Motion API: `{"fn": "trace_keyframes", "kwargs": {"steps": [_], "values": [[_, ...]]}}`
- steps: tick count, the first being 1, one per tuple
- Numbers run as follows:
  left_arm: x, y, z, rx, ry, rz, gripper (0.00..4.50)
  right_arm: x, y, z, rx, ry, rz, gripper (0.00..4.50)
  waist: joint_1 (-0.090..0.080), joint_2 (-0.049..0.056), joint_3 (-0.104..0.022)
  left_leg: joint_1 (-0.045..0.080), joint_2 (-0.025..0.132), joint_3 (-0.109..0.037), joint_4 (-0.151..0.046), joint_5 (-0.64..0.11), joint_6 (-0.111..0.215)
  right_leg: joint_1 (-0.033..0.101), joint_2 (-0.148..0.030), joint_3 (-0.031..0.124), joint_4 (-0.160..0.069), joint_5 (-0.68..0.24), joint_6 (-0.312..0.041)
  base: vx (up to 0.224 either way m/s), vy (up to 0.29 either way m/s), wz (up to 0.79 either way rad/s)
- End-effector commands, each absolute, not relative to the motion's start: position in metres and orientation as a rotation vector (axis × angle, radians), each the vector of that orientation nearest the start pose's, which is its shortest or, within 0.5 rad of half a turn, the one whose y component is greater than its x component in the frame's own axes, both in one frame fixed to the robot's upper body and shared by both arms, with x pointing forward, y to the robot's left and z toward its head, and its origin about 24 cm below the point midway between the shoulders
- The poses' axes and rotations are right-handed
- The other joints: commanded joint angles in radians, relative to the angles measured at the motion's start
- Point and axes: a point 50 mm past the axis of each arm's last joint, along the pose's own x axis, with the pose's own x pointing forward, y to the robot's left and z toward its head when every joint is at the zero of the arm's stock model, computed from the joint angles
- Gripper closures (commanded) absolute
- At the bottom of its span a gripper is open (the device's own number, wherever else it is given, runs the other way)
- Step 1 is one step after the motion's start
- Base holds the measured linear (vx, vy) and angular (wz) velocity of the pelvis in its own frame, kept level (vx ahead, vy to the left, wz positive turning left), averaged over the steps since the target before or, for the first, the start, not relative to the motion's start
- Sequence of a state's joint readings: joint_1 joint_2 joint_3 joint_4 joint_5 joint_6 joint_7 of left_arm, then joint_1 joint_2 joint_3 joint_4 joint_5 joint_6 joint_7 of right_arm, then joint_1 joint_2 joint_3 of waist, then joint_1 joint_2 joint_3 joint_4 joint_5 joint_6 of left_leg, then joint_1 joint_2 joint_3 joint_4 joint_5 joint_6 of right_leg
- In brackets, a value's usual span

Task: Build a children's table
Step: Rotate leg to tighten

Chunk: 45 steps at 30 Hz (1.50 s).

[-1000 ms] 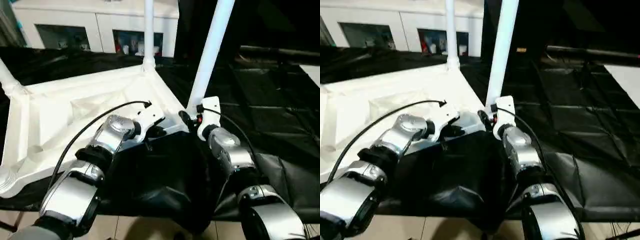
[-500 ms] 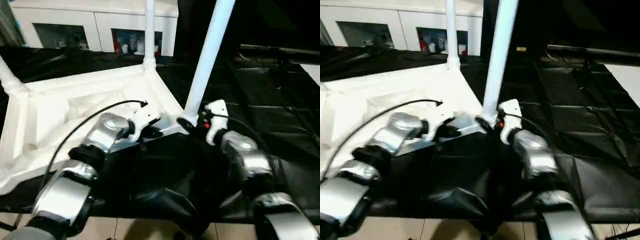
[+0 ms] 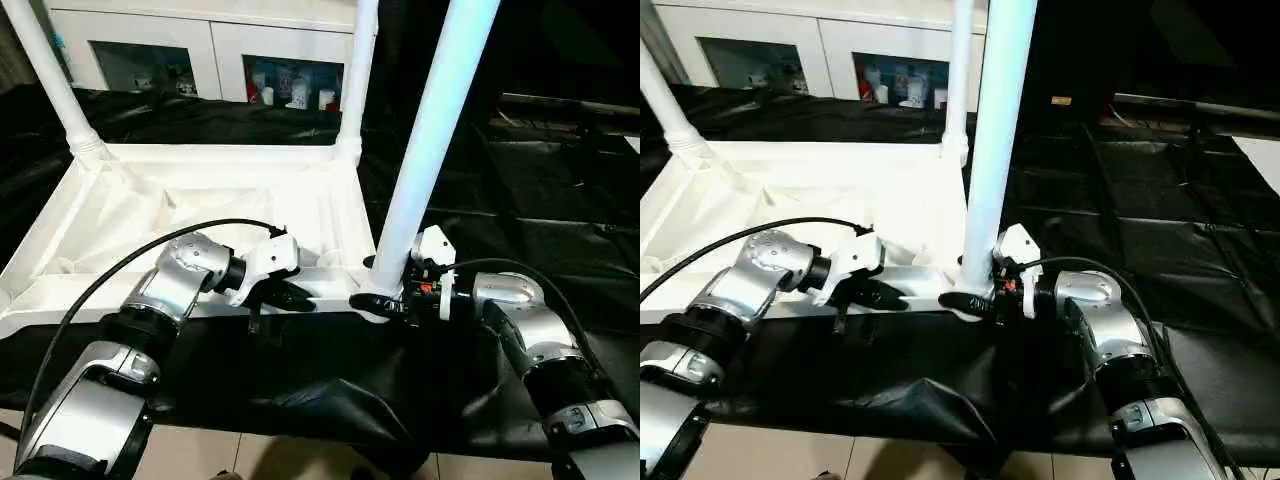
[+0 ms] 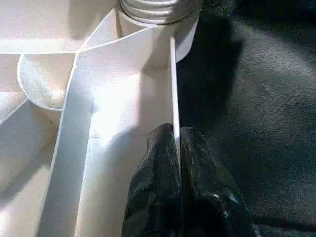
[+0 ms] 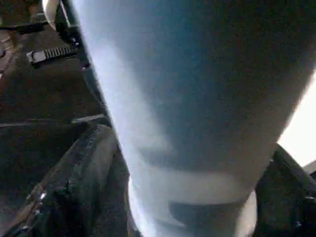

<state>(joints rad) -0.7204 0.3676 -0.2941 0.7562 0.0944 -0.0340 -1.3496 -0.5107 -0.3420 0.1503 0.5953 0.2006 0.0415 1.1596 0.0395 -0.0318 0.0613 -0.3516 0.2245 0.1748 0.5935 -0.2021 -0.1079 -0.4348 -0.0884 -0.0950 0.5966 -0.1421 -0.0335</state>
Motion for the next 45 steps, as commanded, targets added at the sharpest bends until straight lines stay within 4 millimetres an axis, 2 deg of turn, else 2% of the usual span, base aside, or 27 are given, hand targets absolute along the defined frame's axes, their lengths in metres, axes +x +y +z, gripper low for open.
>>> {"fn": "trace_keyframes", "kwargs": {"steps": [1,3,7,12,13,14,16,18,21,22,23,24,25,26,27,28,29,32,33,34,37,39,41,43,45], "values": [[0.331,0.119,0.080,0.514,0.326,-1.515,4.50,0.308,-0.139,0.049,-0.115,0.277,1.286,1.06,0.003,-0.004,-0.077,-0.001,0.004,0.013,-0.061,-0.151,0.087,0.076,-0.044,0.047,-0.066,-0.278,-0.205,0.000,0.000,0.00],[0.332,0.120,0.081,0.515,0.327,-1.513,4.50,0.308,-0.139,0.049,-0.114,0.281,1.291,1.30,0.003,-0.007,-0.078,-0.003,0.003,0.014,-0.060,-0.138,0.087,0.077,-0.043,0.047,-0.064,-0.266,-0.204,0.000,0.000,0.00],[0.331,0.122,0.081,0.517,0.331,-1.516,4.50,0.307,-0.141,0.049,-0.126,0.290,1.310,1.70,0.005,-0.008,-0.080,-0.009,0.002,0.012,-0.059,-0.110,0.093,0.080,-0.043,0.046,-0.060,-0.252,-0.198,0.000,0.000,0.00],[0.330,0.124,0.079,0.516,0.340,-1.511,4.50,0.304,-0.141,0.044,-0.140,0.313,1.324,1.80,0.007,-0.007,-0.081,-0.010,0.002,0.012,-0.057,-0.099,0.097,0.081,-0.042,0.046,-0.056,-0.224,-0.207,0.000,0.000,0.00],[0.330,0.124,0.078,0.517,0.342,-1.509,4.50,0.303,-0.142,0.042,-0.137,0.321,1.317,1.80,0.007,-0.011,-0.082,-0.010,0.001,0.013,-0.056,-0.101,0.098,0.081,-0.043,0.046,-0.056,-0.228,-0.204,0.000,0.000,0.00],[0.330,0.124,0.078,0.518,0.343,-1.504,4.50,0.303,-0.142,0.039,-0.130,0.330,1.303,1.80,0.007,-0.011,-0.082,-0.010,0.001,0.013,-0.056,-0.101,0.098,0.081,-0.043,0.046,-0.056,-0.232,-0.203,0.000,0.000,0.00],[0.333,0.123,0.076,0.523,0.350,-1.464,4.50,0.305,-0.141,0.034,-0.120,0.343,1.230,1.81,0.006,-0.010,-0.081,-0.010,0.001,0.013,-0.056,-0.104,0.095,0.079,-0.043,0.046,-0.057,-0.247,-0.198,0.000,0.000,0.00],[0.338,0.123,0.073,0.530,0.369,-1.394,4.50,0.311,-0.140,0.027,-0.108,0.350,1.113,1.81,0.003,-0.011,-0.079,-0.008,0.000,0.012,-0.057,-0.123,0.078,0.076,-0.044,0.045,-0.064,-0.297,-0.179,0.000,0.000,0.00],[0.349,0.115,0.070,0.477,0.408,-1.235,4.50,0.324,-0.136,0.015,0.004,0.382,0.817,1.82,-0.008,-0.007,-0.073,-0.001,-0.005,0.010,-0.062,-0.177,0.036,0.068,-0.042,0.042,-0.082,-0.432,-0.135,0.000,0.000,0.00],[0.349,0.115,0.070,0.477,0.408,-1.235,4.50,0.324,-0.136,0.015,0.004,0.382,0.817,1.82,-0.008,-0.007,-0.073,-0.001,-0.005,0.010,-0.062,-0.177,0.036,0.068,-0.042,0.042,-0.082,-0.432,-0.135,0.000,0.000,0.00],[0.354,0.110,0.070,0.471,0.410,-1.174,4.50,0.328,-0.133,0.011,0.049,0.402,0.705,1.82,-0.013,-0.009,-0.074,-0.002,-0.006,0.007,-0.062,-0.196,0.026,0.068,-0.042,0.039,-0.085,-0.466,-0.118,0.000,0.000,0.00],[0.357,0.107,0.070,0.458,0.407,-1.133,4.50,0.331,-0.131,0.010,0.066,0.407,0.646,1.82,-0.011,-0.007,-0.074,0.000,-0.005,0.005,-0.063,-0.199,0.023,0.070,-0.042,0.037,-0.087,-0.471,-0.114,0.000,0.000,0.00],[0.360,0.103,0.070,0.442,0.407,-1.091,4.50,0.333,-0.129,0.008,0.084,0.413,0.585,1.82,-0.016,-0.007,-0.072,0.002,-0.007,0.007,-0.062,-0.214,0.020,0.062,-0.040,0.036,-0.092,-0.494,-0.106,0.000,0.000,0.00],[0.360,0.102,0.070,0.438,0.408,-1.085,4.50,0.334,-0.129,0.008,0.086,0.414,0.575,1.82,-0.014,-0.009,-0.075,0.004,-0.009,0.007,-0.060,-0.216,0.021,0.064,-0.041,0.035,-0.094,-0.500,-0.103,0.000,0.000,0.00],[0.365,0.095,0.070,0.402,0.414,-1.016,4.50,0.339,-0.126,0.007,0.102,0.423,0.472,1.82,-0.014,-0.004,-0.077,0.002,-0.008,0.007,-0.061,-0.207,0.030,0.066,-0.043,0.038,-0.094,-0.478,-0.110,0.000,0.000,0.00],[0.367,0.091,0.070,0.371,0.418,-0.985,4.50,0.342,-0.124,0.007,0.105,0.427,0.409,1.82,-0.016,-0.001,-0.075,0.003,-0.009,0.007,-0.061,-0.208,0.024,0.062,-0.040,0.036,-0.093,-0.472,-0.112,0.000,0.000,0.00],[0.369,0.086,0.070,0.357,0.418,-0.946,4.50,0.347,-0.119,0.009,0.097,0.421,0.354,1.82,-0.015,-0.002,-0.077,0.003,-0.010,0.007,-0.061,-0.209,0.022,0.064,-0.040,0.036,-0.093,-0.463,-0.115,0.000,0.000,0.00],[0.371,0.083,0.070,0.354,0.422,-0.929,4.50,0.350,-0.111,0.013,0.085,0.406,0.346,1.82,-0.014,-0.006,-0.080,0.000,-0.012,0.008,-0.060,-0.203,0.035,0.068,-0.038,0.037,-0.089,-0.412,-0.125,0.000,0.000,0.00],[0.371,0.083,0.070,0.350,0.423,-0.931,4.50,0.352,-0.103,0.017,0.084,0.387,0.399,1.82,-0.012,-0.002,-0.080,-0.001,-0.012,0.008,-0.061,-0.201,0.045,0.069,-0.039,0.037,-0.087,-0.395,-0.132,0.000,0.000,0.00],[0.371,0.083,0.070,0.350,0.423,-0.931,4.50,0.352,-0.103,0.017,0.084,0.387,0.399,1.82,-0.012,-0.005,-0.081,-0.006,-0.013,0.008,-0.060,-0.193,0.054,0.073,-0.038,0.036,-0.085,-0.377,-0.138,0.000,0.000,0.00],[0.371,0.084,0.069,0.353,0.430,-0.933,4.50,0.349,-0.091,0.021,0.165,0.364,0.533,1.82,-0.008,-0.005,-0.083,-0.007,-0.011,0.009,-0.059,-0.173,0.078,0.077,-0.040,0.039,-0.078,-0.334,-0.159,0.000,0.000,0.00],[0.371,0.087,0.070,0.356,0.429,-0.936,4.50,0.347,-0.088,0.026,0.160,0.327,0.618,1.13,-0.007,-0.006,-0.084,-0.008,-0.010,0.010,-0.058,-0.161,0.087,0.079,-0.040,0.039,-0.076,-0.312,-0.170,0.000,0.000,0.00],[0.372,0.088,0.071,0.365,0.416,-0.953,4.50,0.348,-0.091,0.032,0.150,0.285,0.668,1.07,-0.008,-0.006,-0.082,-0.012,-0.012,0.009,-0.058,-0.171,0.093,0.080,-0.041,0.036,-0.078,-0.336,-0.166,0.000,0.000,0.00],[0.371,0.089,0.073,0.381,0.397,-0.983,4.50,0.348,-0.095,0.036,0.134,0.270,0.713,0.85,-0.014,-0.008,-0.084,-0.023,-0.014,0.004,-0.058,-0.158,0.086,0.091,-0.042,0.033,-0.078,-0.363,-0.141,0.000,0.000,0.00],[0.369,0.089,0.074,0.416,0.370,-1.021,4.50,0.347,-0.099,0.038,0.095,0.261,0.752,0.63,-0.015,-0.006,-0.085,-0.016,-0.013,0.005,-0.056,-0.159,0.090,0.083,-0.039,0.033,-0.082,-0.359,-0.143,0.000,0.000,0.00]]}}
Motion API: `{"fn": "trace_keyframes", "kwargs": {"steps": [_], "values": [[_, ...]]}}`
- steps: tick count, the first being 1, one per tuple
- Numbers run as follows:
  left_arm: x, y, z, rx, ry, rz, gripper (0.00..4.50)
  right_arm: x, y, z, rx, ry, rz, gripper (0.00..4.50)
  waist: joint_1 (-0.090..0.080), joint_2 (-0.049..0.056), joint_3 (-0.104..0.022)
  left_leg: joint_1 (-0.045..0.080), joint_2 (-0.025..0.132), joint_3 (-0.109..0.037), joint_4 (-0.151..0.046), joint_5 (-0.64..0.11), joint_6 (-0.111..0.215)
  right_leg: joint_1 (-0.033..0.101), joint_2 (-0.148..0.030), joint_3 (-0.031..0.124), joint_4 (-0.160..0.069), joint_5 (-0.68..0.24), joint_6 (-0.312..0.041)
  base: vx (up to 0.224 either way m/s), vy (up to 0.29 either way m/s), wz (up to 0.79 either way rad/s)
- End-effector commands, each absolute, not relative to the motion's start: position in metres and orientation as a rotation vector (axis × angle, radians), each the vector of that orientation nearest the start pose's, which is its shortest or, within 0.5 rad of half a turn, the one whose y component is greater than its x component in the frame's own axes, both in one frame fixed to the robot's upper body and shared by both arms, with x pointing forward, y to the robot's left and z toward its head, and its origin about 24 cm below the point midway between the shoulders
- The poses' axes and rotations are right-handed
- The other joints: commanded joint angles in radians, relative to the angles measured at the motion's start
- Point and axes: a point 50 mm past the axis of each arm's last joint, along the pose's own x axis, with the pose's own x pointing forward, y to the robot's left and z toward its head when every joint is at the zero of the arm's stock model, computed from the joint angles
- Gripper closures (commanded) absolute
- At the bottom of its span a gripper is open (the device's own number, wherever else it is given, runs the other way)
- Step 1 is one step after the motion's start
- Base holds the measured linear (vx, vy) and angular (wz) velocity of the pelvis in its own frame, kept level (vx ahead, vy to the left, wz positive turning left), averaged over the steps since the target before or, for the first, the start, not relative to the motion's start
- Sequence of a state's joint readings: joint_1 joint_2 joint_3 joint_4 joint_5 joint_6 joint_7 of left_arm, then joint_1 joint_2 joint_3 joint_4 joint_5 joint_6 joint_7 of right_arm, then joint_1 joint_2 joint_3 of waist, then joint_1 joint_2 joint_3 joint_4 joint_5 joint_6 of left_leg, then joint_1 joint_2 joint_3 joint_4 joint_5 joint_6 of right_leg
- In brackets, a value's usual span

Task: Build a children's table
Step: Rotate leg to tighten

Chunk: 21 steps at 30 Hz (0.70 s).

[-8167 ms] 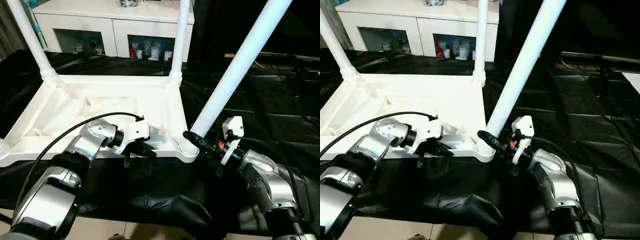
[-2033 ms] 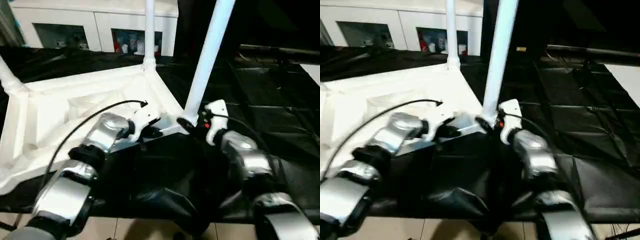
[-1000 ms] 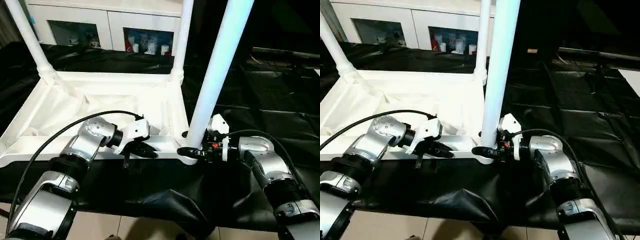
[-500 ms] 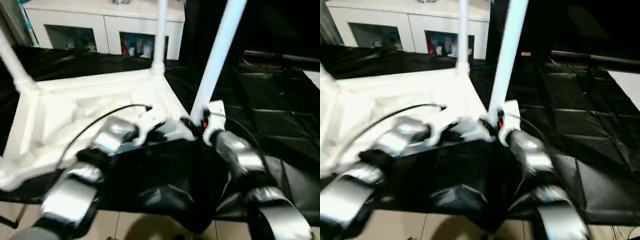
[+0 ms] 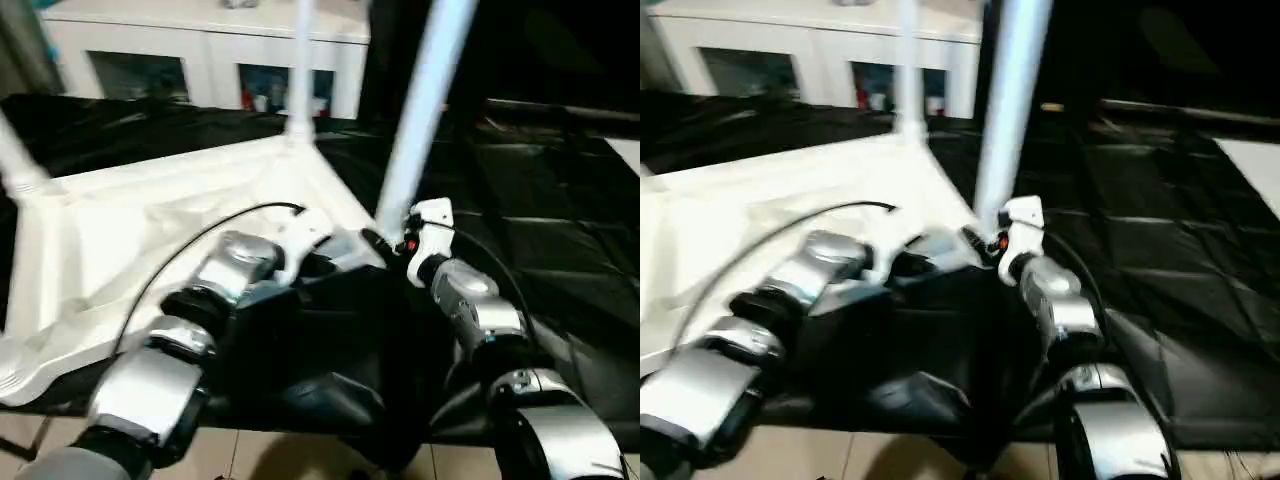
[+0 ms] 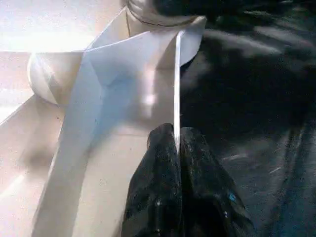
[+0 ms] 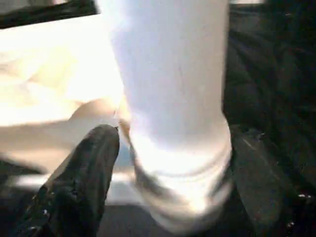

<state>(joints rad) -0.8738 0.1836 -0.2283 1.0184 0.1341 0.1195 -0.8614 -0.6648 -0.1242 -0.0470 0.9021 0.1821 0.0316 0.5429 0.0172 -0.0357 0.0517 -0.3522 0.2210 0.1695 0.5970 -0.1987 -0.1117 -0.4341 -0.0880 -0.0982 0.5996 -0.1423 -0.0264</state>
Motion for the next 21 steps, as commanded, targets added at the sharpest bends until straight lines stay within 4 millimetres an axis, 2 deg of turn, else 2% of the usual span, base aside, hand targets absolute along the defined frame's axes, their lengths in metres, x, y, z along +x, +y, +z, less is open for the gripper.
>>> {"fn": "trace_keyframes", "kwargs": {"steps": [1,5,9,12,13,14,15,16,19,21], "values": [[0.367,0.092,0.074,0.459,0.359,-1.067,4.50,0.345,-0.104,0.039,0.031,0.263,0.819,0.58,0.007,-0.002,-0.075,-0.014,-0.009,0.010,-0.060,-0.163,0.097,0.082,-0.039,0.036,-0.085,-0.353,-0.157,0.000,0.000,0.00],[0.354,0.095,0.075,0.491,0.331,-1.262,4.50,0.333,-0.117,0.041,-0.067,0.270,1.004,0.58,0.007,0.001,-0.074,-0.012,-0.001,0.010,-0.061,-0.169,0.111,0.081,-0.042,0.040,-0.078,-0.301,-0.192,0.000,0.000,0.00],[0.342,0.103,0.072,0.511,0.355,-1.428,4.50,0.328,-0.128,0.045,-0.113,0.262,1.080,0.58,0.005,0.006,-0.076,-0.011,0.004,0.010,-0.062,-0.156,0.108,0.082,-0.042,0.043,-0.069,-0.245,-0.223,0.000,0.000,0.00],[0.334,0.109,0.071,0.515,0.370,-1.524,4.50,0.325,-0.133,0.049,-0.123,0.249,1.131,0.58,0.016,0.013,-0.078,-0.005,0.011,0.014,-0.061,-0.133,0.113,0.078,-0.040,0.046,-0.058,-0.156,-0.264,0.000,0.000,0.00],[0.331,0.113,0.072,0.495,0.378,-1.556,4.50,0.322,-0.134,0.052,-0.114,0.246,1.175,0.58,0.026,0.015,-0.078,0.006,0.014,0.020,-0.060,-0.138,0.117,0.074,-0.040,0.049,-0.052,-0.115,-0.285,0.000,0.000,0.00],[0.330,0.113,0.072,0.492,0.378,-1.564,4.50,0.321,-0.134,0.052,-0.109,0.245,1.191,0.58,0.027,0.012,-0.075,0.000,0.013,0.020,-0.062,-0.146,0.120,0.076,-0.035,0.048,-0.050,-0.099,-0.289,0.000,0.000,0.00],[0.329,0.115,0.072,0.489,0.382,-1.573,4.50,0.318,-0.135,0.052,-0.106,0.252,1.221,0.58,0.028,0.012,-0.074,-0.002,0.011,0.020,-0.063,-0.156,0.118,0.079,-0.035,0.047,-0.050,-0.115,-0.283,0.000,0.000,0.00],[0.328,0.116,0.072,0.489,0.384,-1.579,4.50,0.316,-0.135,0.052,-0.105,0.257,1.240,0.58,0.034,0.013,-0.075,0.001,0.013,0.020,-0.063,-0.173,0.111,0.080,-0.040,0.048,-0.054,-0.146,-0.273,0.000,0.000,0.00],[0.327,0.118,0.073,0.489,0.386,-1.588,4.50,0.312,-0.136,0.051,-0.117,0.275,1.279,0.58,0.038,0.011,-0.072,0.002,0.011,0.019,-0.065,-0.192,0.087,0.077,-0.041,0.047,-0.061,-0.217,-0.246,0.000,0.000,0.00],[0.327,0.122,0.073,0.491,0.389,-1.592,4.50,0.308,-0.137,0.048,-0.134,0.300,1.321,0.84,0.039,0.011,-0.070,0.003,0.009,0.020,-0.065,-0.202,0.079,0.074,-0.040,0.048,-0.068,-0.256,-0.228,0.000,0.000,0.00]]}}
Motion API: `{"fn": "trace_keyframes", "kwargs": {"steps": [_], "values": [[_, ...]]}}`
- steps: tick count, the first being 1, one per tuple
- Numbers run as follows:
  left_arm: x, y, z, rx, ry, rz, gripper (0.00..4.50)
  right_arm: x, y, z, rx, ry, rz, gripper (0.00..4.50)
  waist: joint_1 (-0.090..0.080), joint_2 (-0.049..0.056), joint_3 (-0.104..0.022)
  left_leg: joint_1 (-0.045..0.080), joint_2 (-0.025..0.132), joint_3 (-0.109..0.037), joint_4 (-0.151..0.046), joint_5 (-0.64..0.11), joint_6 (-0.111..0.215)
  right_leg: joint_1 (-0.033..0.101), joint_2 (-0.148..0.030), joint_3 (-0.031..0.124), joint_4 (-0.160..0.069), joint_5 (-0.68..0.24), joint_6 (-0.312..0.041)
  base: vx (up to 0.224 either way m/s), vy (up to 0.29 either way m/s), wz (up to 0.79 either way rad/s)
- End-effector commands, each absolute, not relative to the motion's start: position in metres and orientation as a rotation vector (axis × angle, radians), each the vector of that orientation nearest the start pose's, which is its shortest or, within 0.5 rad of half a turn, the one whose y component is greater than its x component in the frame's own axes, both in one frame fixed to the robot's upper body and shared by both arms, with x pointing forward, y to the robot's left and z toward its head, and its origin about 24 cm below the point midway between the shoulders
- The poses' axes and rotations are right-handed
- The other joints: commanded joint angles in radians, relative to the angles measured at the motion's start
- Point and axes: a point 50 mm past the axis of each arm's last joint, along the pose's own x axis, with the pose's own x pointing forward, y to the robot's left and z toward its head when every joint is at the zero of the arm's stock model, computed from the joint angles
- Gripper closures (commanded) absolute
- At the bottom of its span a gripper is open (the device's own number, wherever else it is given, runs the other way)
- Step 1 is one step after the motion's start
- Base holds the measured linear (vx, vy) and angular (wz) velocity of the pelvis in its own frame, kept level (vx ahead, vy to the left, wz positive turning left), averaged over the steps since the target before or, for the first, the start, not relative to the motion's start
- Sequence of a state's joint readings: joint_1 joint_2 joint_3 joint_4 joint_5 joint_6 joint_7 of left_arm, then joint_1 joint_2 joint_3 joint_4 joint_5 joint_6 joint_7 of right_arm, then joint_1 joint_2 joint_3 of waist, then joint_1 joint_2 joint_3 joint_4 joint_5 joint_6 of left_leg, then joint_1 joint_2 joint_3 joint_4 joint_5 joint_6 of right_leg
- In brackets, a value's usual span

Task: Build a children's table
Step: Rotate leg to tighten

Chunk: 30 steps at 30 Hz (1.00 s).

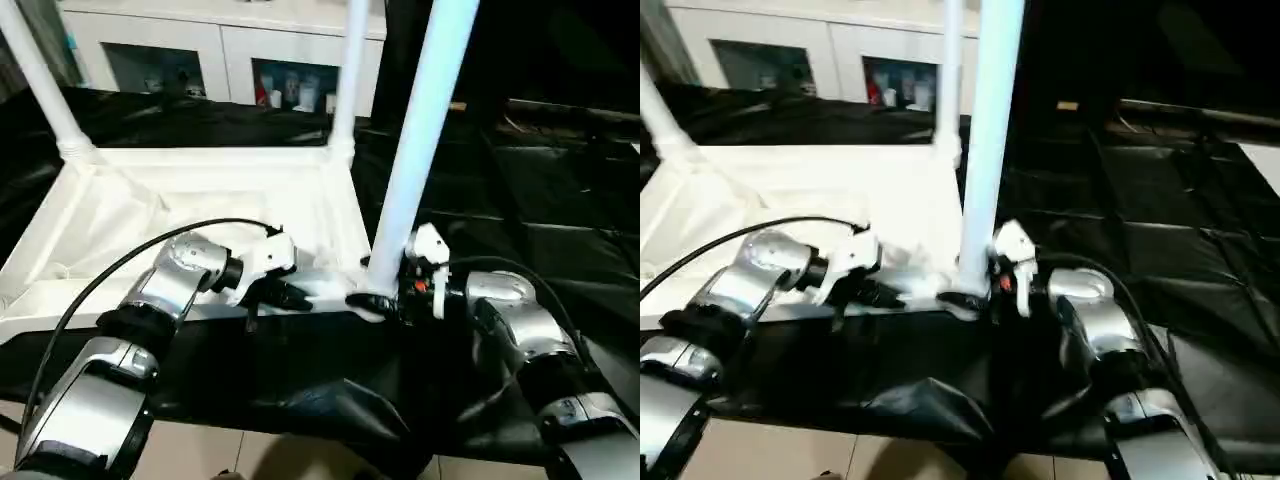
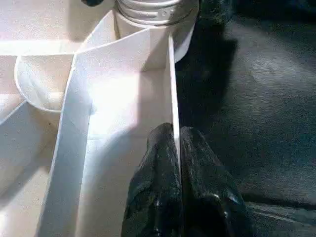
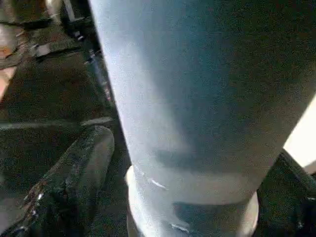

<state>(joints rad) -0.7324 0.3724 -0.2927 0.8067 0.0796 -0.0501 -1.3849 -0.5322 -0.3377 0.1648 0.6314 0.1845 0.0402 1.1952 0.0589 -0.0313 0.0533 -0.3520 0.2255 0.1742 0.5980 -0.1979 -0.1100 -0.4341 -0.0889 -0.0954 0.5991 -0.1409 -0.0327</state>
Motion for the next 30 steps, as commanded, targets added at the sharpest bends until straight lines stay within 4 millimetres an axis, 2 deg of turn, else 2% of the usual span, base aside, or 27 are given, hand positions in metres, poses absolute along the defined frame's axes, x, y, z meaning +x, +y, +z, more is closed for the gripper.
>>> {"fn": "trace_keyframes", "kwargs": {"steps": [1,3,5,7,9,15,18,20,21,22,23,24,25,27,29,30], "values": [[0.327,0.122,0.073,0.492,0.389,-1.591,4.50,0.308,-0.138,0.048,-0.135,0.302,1.323,0.90,-0.002,0.006,-0.072,0.000,0.004,0.015,-0.066,-0.200,0.074,0.076,-0.041,0.046,-0.067,-0.269,-0.214,0.000,0.000,0.00],[0.327,0.124,0.074,0.491,0.390,-1.591,4.50,0.308,-0.139,0.048,-0.136,0.305,1.325,1.03,-0.002,0.005,-0.073,-0.001,0.002,0.014,-0.066,-0.196,0.070,0.076,-0.040,0.045,-0.069,-0.287,-0.201,0.000,0.000,0.00],[0.327,0.125,0.076,0.495,0.385,-1.587,4.50,0.307,-0.140,0.049,-0.134,0.306,1.326,1.34,-0.002,0.005,-0.072,-0.002,0.002,0.013,-0.066,-0.194,0.067,0.075,-0.040,0.043,-0.072,-0.313,-0.187,0.000,0.000,0.00],[0.327,0.125,0.076,0.495,0.385,-1.587,4.50,0.307,-0.141,0.049,-0.135,0.308,1.327,1.39,-0.002,0.005,-0.072,0.000,0.002,0.013,-0.066,-0.190,0.067,0.073,-0.039,0.044,-0.072,-0.309,-0.187,0.000,0.000,0.00],[0.327,0.125,0.076,0.494,0.386,-1.588,4.50,0.306,-0.141,0.049,-0.135,0.311,1.327,1.68,-0.003,0.006,-0.073,-0.002,0.002,0.012,-0.066,-0.187,0.068,0.074,-0.038,0.044,-0.071,-0.299,-0.188,0.000,0.000,0.00],[0.330,0.124,0.074,0.502,0.380,-1.545,4.50,0.305,-0.142,0.039,-0.125,0.339,1.260,1.78,-0.003,0.006,-0.074,-0.004,0.002,0.011,-0.066,-0.176,0.070,0.075,-0.038,0.043,-0.068,-0.274,-0.192,0.000,0.000,0.00],[0.333,0.124,0.074,0.518,0.376,-1.507,4.50,0.307,-0.142,0.035,-0.104,0.351,1.209,1.78,-0.008,0.005,-0.072,-0.004,-0.001,0.010,-0.067,-0.189,0.061,0.075,-0.039,0.042,-0.072,-0.308,-0.180,0.000,0.000,0.00],[0.341,0.123,0.070,0.515,0.396,-1.369,4.50,0.317,-0.140,0.026,-0.096,0.346,1.005,1.78,-0.015,0.007,-0.067,-0.002,-0.002,0.009,-0.068,-0.207,0.042,0.066,-0.038,0.041,-0.080,-0.364,-0.162,0.000,0.000,0.00],[0.343,0.122,0.069,0.506,0.400,-1.340,4.50,0.319,-0.140,0.024,-0.091,0.345,0.961,1.78,-0.016,0.008,-0.065,0.000,-0.004,0.009,-0.069,-0.219,0.035,0.066,-0.039,0.040,-0.084,-0.394,-0.153,0.000,0.000,0.00],[0.347,0.119,0.068,0.477,0.400,-1.286,4.50,0.323,-0.139,0.020,-0.058,0.343,0.859,1.78,-0.019,0.002,-0.066,0.000,-0.007,0.007,-0.069,-0.226,0.029,0.070,-0.040,0.038,-0.086,-0.420,-0.140,0.000,0.000,0.00],[0.349,0.116,0.067,0.462,0.401,-1.248,4.50,0.326,-0.138,0.017,-0.036,0.346,0.786,1.78,-0.024,0.005,-0.063,0.002,-0.007,0.007,-0.070,-0.233,0.027,0.064,-0.040,0.039,-0.089,-0.440,-0.133,0.000,0.000,0.00],[0.351,0.113,0.066,0.446,0.408,-1.208,4.50,0.329,-0.137,0.015,-0.017,0.350,0.711,1.78,-0.032,0.004,-0.063,0.000,-0.009,0.006,-0.069,-0.242,0.024,0.066,-0.039,0.036,-0.092,-0.466,-0.125,0.000,0.000,0.00],[0.351,0.113,0.066,0.446,0.408,-1.208,4.50,0.329,-0.137,0.015,-0.017,0.350,0.711,1.78,-0.033,0.003,-0.062,0.000,-0.010,0.005,-0.070,-0.245,0.025,0.066,-0.038,0.035,-0.095,-0.481,-0.117,0.000,0.000,0.00],[0.358,0.104,0.064,0.405,0.419,-1.095,4.50,0.337,-0.136,0.008,0.039,0.369,0.497,1.80,-0.035,0.005,-0.063,0.002,-0.009,0.006,-0.069,-0.243,0.036,0.063,-0.038,0.037,-0.098,-0.476,-0.115,0.000,0.000,0.00],[0.361,0.100,0.064,0.384,0.420,-1.040,4.50,0.340,-0.136,0.006,0.066,0.380,0.394,1.80,-0.038,0.005,-0.060,0.004,-0.011,0.005,-0.069,-0.248,0.030,0.061,-0.039,0.032,-0.104,-0.512,-0.107,0.000,0.000,0.00],[0.364,0.096,0.064,0.373,0.414,-1.002,4.50,0.342,-0.136,0.005,0.082,0.385,0.333,1.80,-0.040,0.007,-0.060,0.002,-0.011,0.005,-0.070,-0.248,0.031,0.059,-0.037,0.033,-0.103,-0.498,-0.108,0.000,0.000,0.00]]}}
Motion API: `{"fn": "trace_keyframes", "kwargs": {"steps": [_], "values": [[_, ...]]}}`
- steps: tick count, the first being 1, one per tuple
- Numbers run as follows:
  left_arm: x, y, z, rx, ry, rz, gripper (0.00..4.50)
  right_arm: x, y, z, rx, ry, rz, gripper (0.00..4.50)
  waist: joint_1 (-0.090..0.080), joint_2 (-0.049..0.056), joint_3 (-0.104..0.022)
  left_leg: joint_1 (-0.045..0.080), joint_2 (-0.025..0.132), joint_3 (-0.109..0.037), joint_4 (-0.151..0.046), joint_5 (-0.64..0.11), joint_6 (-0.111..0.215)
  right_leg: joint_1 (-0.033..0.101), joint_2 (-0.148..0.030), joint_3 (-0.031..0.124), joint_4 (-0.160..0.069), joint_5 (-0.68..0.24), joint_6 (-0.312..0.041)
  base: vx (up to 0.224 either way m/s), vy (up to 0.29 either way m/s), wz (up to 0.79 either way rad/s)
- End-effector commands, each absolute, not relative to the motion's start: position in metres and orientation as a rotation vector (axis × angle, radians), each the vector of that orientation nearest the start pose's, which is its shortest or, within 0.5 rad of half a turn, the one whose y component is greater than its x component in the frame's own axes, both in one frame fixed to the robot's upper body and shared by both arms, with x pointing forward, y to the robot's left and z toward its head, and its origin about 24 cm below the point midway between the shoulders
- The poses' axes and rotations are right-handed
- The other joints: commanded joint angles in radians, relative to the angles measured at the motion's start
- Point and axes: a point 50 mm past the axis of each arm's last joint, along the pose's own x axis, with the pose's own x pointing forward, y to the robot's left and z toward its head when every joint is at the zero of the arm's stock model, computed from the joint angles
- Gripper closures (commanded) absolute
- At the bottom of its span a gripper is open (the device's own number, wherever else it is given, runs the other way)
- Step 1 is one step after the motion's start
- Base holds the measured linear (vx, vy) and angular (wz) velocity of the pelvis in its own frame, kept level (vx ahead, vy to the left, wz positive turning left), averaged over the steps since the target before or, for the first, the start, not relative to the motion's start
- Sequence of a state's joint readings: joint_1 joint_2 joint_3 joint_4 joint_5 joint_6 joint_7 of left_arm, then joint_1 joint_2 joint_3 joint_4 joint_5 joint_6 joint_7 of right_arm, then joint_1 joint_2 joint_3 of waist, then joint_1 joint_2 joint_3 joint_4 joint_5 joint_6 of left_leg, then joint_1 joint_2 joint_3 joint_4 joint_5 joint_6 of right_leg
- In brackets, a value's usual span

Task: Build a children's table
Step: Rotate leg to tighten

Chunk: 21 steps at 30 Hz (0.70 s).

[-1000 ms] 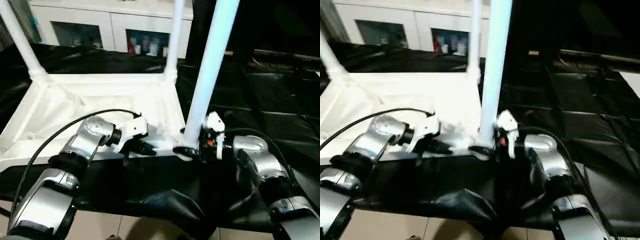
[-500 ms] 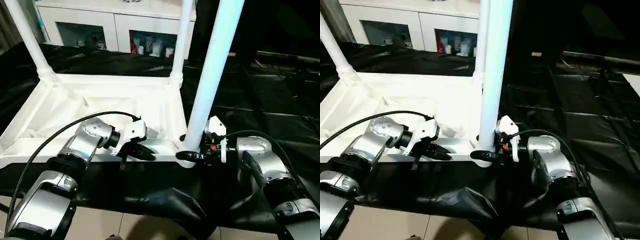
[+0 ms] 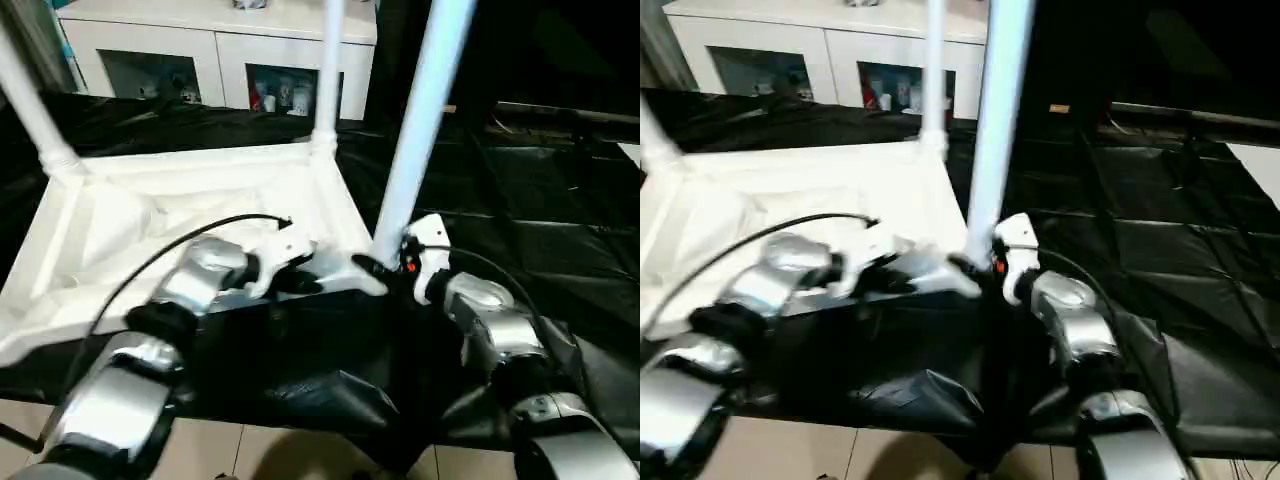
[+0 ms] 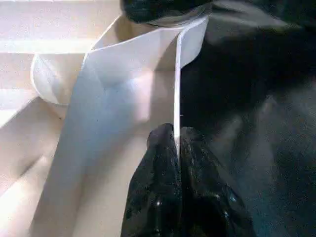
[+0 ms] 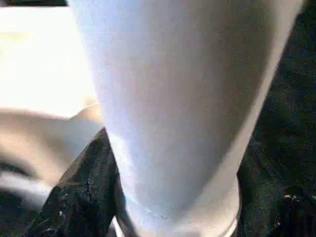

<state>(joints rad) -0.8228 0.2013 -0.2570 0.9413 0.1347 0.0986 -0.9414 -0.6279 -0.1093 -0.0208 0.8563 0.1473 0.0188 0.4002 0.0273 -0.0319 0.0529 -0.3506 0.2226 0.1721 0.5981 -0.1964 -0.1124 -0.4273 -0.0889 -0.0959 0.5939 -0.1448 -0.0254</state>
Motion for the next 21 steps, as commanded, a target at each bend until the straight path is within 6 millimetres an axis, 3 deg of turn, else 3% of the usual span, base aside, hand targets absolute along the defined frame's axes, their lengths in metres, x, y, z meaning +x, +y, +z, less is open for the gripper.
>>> {"fn": "trace_keyframes", "kwargs": {"steps": [1,5,10,12,13,15,16,18,21], "values": [[0.365,0.093,0.064,0.369,0.411,-0.976,4.50,0.344,-0.135,0.005,0.092,0.386,0.273,1.80,-0.008,0.006,-0.060,0.001,-0.009,0.007,-0.071,-0.250,0.036,0.055,-0.036,0.033,-0.097,-0.487,-0.113,0.000,0.000,0.00],[0.368,0.086,0.063,0.388,0.408,-0.925,4.50,0.350,-0.124,0.010,0.076,0.346,0.166,1.80,-0.009,0.005,-0.060,0.003,-0.011,0.010,-0.071,-0.258,0.046,0.051,-0.036,0.034,-0.098,-0.460,-0.120,0.000,0.000,0.00],[0.365,0.085,0.063,0.404,0.408,-0.984,4.50,0.351,-0.105,0.018,0.083,0.272,0.312,1.80,-0.007,0.004,-0.061,-0.004,-0.007,0.009,-0.074,-0.249,0.069,0.058,-0.039,0.037,-0.089,-0.408,-0.139,0.000,0.000,0.00],[0.364,0.085,0.063,0.413,0.406,-1.003,4.50,0.350,-0.102,0.022,0.086,0.242,0.364,1.10,-0.006,0.000,-0.063,-0.006,-0.007,0.010,-0.073,-0.238,0.076,0.062,-0.040,0.037,-0.087,-0.395,-0.145,0.000,0.000,0.00],[0.363,0.086,0.063,0.423,0.406,-1.021,4.50,0.350,-0.100,0.026,0.095,0.212,0.416,1.10,-0.006,0.002,-0.062,-0.007,-0.007,0.011,-0.073,-0.232,0.082,0.062,-0.040,0.038,-0.087,-0.391,-0.149,0.000,0.000,0.00],[0.360,0.091,0.063,0.458,0.410,-1.070,4.50,0.350,-0.102,0.036,0.119,0.161,0.522,0.97,-0.002,0.000,-0.063,-0.011,-0.006,0.010,-0.073,-0.225,0.097,0.067,-0.041,0.038,-0.086,-0.388,-0.150,0.000,0.000,0.00],[0.360,0.092,0.063,0.467,0.414,-1.080,4.50,0.350,-0.103,0.039,0.125,0.152,0.545,0.97,-0.005,-0.002,-0.064,-0.019,-0.005,0.008,-0.074,-0.201,0.103,0.074,-0.042,0.038,-0.081,-0.366,-0.151,0.000,0.000,0.00],[0.358,0.094,0.063,0.487,0.411,-1.111,4.50,0.348,-0.106,0.041,0.123,0.148,0.596,0.63,-0.007,-0.003,-0.068,-0.015,-0.002,0.009,-0.071,-0.177,0.103,0.071,-0.041,0.040,-0.077,-0.332,-0.170,0.000,0.000,0.00],[0.350,0.104,0.065,0.531,0.419,-1.239,4.50,0.339,-0.118,0.045,0.085,0.165,0.760,0.59,-0.006,0.000,-0.073,-0.018,0.000,0.008,-0.069,-0.136,0.114,0.077,-0.041,0.042,-0.066,-0.249,-0.199,0.000,0.000,0.00]]}}
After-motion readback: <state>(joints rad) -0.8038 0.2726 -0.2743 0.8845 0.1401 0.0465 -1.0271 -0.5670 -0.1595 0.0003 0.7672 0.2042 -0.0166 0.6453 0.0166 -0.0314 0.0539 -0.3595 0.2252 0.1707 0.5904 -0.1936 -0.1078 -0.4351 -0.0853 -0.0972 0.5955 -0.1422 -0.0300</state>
